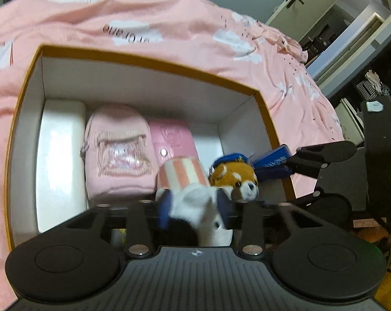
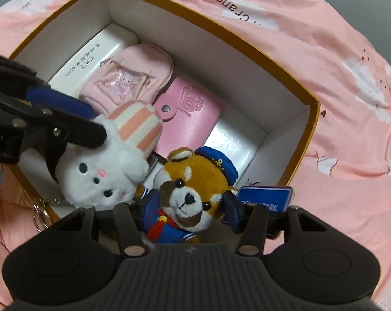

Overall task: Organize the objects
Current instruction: 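Carry the white plush with the left tool while the right tool carries the dog over the box, then lower both plushes into the orange box and open both tools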

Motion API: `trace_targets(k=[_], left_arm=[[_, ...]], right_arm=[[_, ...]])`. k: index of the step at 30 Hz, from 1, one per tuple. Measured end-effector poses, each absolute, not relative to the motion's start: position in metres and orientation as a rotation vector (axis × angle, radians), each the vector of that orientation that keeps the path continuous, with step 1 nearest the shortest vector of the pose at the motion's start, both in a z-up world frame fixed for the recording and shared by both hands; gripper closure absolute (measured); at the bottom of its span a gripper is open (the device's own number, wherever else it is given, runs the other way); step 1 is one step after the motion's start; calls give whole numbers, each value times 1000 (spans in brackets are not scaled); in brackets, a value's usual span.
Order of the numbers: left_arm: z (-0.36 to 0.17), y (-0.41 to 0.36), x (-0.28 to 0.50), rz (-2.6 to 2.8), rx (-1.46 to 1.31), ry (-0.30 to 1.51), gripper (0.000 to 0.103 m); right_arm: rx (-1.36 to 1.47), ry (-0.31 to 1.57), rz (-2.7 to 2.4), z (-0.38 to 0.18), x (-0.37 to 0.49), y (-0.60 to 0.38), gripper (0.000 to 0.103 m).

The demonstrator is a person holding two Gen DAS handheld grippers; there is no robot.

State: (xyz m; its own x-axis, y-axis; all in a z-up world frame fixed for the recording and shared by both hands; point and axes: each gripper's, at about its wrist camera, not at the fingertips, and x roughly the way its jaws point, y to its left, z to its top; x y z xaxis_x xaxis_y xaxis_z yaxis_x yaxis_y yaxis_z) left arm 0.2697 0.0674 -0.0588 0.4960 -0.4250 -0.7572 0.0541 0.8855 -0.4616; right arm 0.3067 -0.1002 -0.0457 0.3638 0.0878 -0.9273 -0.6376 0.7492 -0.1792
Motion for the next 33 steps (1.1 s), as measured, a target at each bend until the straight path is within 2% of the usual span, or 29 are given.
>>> trace_targets(k=[4,9,11,17,33], left_arm=[[-70,72,273,-301,-457,1076,36],[-86,70,283,-300,-559,1135,32],[-90,65,288,-284,-557,1154,32],[-88,55,288,-287,-569,1142,43],[-87,19,288,-239,-445,1147,41]], right_arm=[[-616,1085,496,-41,309,-102,43],[-576,1054,499,-30,305,-116,47],[-560,1047,499,-28,303,-119,51],[-550,1025,504,-28,294,-123,54],[-519,1017,502,-28,288,-129,58]])
